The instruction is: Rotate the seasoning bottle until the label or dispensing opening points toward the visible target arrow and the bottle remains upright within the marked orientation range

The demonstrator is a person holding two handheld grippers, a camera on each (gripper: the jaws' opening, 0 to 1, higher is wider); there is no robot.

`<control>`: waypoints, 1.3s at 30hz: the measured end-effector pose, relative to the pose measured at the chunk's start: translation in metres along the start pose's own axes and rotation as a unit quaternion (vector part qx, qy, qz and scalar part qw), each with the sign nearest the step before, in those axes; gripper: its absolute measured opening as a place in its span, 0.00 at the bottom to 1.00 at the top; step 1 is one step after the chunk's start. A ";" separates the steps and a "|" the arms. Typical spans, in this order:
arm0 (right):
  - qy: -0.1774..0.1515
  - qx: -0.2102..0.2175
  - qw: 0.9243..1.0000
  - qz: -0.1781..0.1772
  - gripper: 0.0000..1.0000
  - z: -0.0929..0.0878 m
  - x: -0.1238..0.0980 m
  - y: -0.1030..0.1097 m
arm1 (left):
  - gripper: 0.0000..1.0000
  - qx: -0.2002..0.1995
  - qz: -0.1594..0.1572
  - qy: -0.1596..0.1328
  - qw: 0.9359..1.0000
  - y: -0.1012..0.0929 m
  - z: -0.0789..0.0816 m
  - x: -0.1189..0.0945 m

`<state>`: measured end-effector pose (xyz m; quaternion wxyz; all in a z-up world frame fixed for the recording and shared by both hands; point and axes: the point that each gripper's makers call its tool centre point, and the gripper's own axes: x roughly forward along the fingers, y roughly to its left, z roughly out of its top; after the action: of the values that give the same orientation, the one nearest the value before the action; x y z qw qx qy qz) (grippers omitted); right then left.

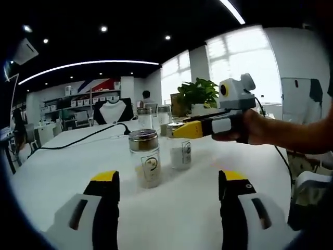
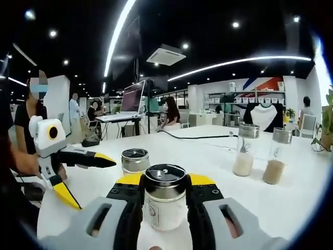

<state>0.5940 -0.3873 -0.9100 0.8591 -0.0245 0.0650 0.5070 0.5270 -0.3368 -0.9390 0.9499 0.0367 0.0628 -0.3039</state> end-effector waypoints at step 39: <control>0.000 -0.014 1.000 0.010 0.29 -0.004 -0.005 0.002 | 1.00 -0.003 0.001 -0.011 1.000 0.005 0.002 0.000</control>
<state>0.5901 -0.3910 -0.9130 0.8537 -0.0357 0.0585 0.5163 0.5302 -0.3335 -0.9368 0.9508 0.0306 0.0537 -0.3035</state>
